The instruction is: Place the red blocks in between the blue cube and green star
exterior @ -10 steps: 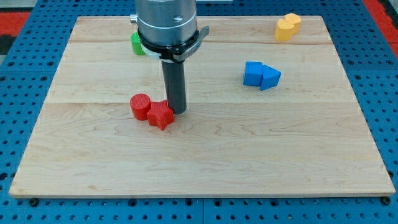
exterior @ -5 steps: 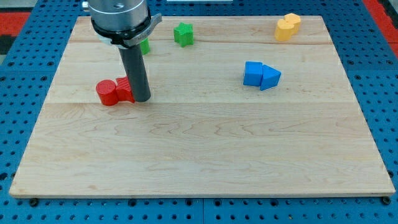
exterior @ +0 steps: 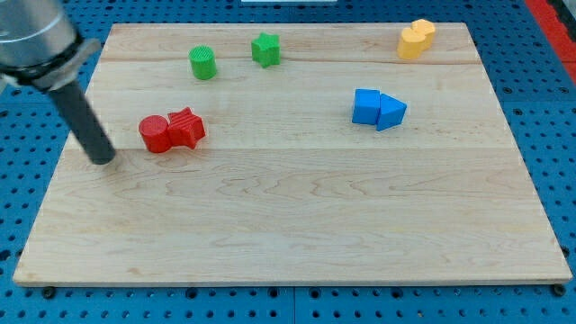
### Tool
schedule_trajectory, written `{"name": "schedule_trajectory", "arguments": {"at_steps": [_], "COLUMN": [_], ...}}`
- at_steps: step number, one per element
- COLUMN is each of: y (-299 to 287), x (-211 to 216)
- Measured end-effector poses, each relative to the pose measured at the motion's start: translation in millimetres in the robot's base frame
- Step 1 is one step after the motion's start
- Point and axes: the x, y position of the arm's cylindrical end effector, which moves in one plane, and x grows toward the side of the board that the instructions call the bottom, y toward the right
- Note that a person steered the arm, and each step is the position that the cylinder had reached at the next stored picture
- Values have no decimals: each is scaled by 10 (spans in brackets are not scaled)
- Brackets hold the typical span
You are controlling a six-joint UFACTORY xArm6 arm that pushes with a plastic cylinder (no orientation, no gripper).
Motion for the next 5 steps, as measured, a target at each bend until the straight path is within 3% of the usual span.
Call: {"name": "schedule_trajectory", "arguments": {"at_steps": [2,5], "y": [148,913], "x": [-199,-205]}}
